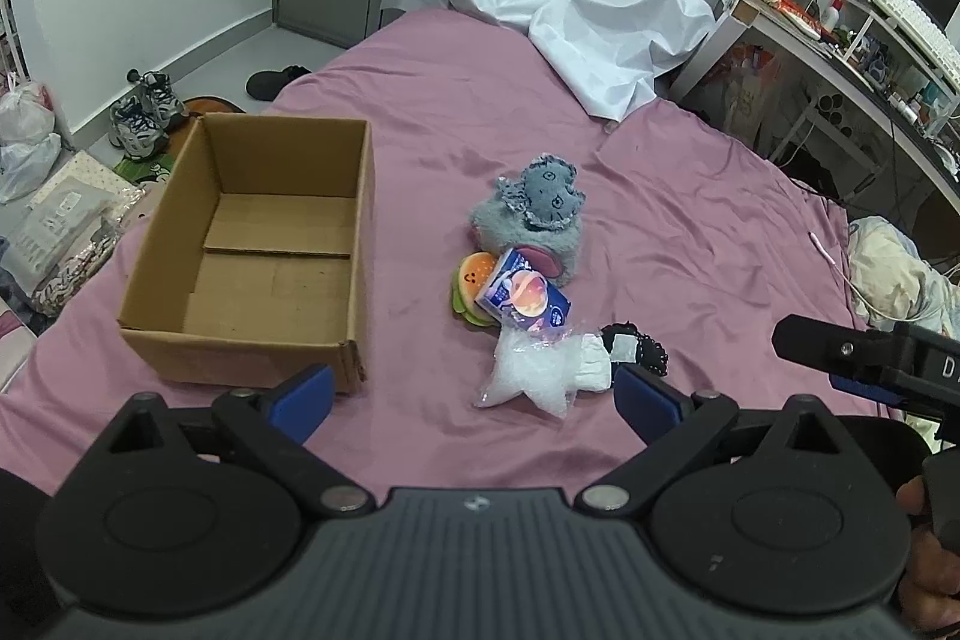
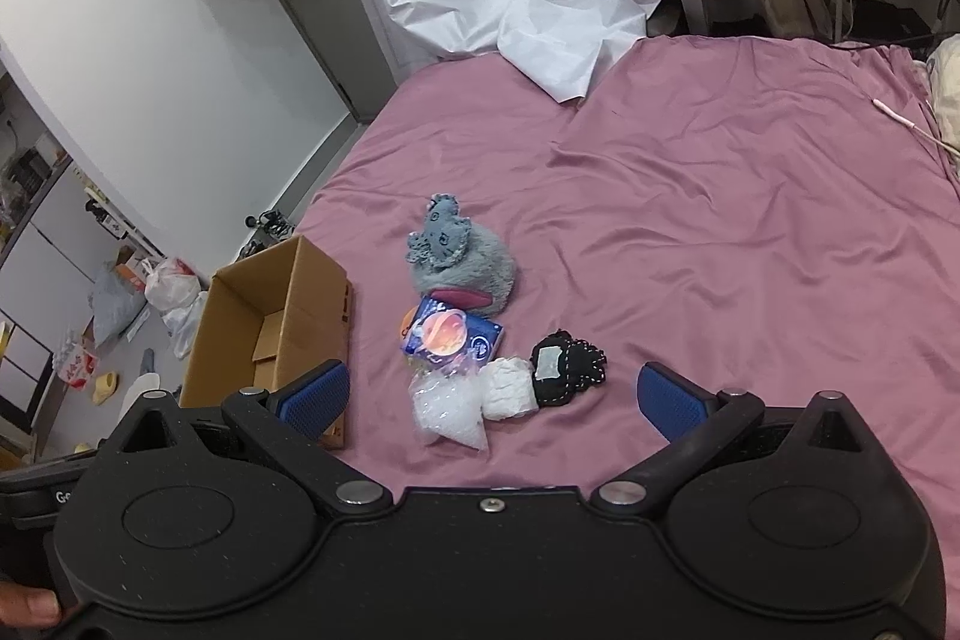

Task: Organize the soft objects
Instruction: 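Move both tools down toward the pile of soft items beside the box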

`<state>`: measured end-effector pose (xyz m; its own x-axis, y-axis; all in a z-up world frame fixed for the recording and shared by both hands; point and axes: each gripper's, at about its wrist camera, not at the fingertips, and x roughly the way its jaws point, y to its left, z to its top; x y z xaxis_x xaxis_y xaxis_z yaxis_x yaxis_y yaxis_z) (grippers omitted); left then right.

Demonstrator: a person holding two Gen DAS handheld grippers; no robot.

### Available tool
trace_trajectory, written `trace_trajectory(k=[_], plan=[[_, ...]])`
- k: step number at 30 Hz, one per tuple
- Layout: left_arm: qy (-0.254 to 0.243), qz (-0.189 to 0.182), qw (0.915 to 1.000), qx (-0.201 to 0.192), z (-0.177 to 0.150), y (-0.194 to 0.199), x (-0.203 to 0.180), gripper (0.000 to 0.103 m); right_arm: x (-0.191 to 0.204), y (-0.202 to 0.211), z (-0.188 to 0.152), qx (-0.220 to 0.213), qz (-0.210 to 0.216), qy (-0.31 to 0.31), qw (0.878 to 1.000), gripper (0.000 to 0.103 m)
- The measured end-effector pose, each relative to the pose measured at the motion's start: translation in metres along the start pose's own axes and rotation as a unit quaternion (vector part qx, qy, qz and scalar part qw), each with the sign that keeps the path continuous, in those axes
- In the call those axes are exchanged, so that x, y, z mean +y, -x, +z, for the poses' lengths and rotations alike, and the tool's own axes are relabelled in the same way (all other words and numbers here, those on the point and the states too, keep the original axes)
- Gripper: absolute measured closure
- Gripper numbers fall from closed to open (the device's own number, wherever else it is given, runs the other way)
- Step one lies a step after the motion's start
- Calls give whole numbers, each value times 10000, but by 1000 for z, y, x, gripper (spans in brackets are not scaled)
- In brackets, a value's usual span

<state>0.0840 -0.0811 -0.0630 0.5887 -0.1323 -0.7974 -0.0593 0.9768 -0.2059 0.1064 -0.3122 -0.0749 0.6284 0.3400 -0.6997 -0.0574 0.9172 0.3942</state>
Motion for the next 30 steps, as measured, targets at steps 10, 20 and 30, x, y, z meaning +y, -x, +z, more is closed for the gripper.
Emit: trace_trajectory(k=[10, 20, 30], plan=[[28, -31, 9997, 237, 4, -32, -9, 15, -20, -20, 1, 150, 51, -356, 9992, 0], [231, -43, 9983, 527, 4, -70, -11, 28, -36, -47, 7, 430, 417, -798, 9950, 7], [377, -254, 9958, 794, 7, -108, -15, 32, -44, -84, 9, 1053, 901, -1252, 9824, 34]])
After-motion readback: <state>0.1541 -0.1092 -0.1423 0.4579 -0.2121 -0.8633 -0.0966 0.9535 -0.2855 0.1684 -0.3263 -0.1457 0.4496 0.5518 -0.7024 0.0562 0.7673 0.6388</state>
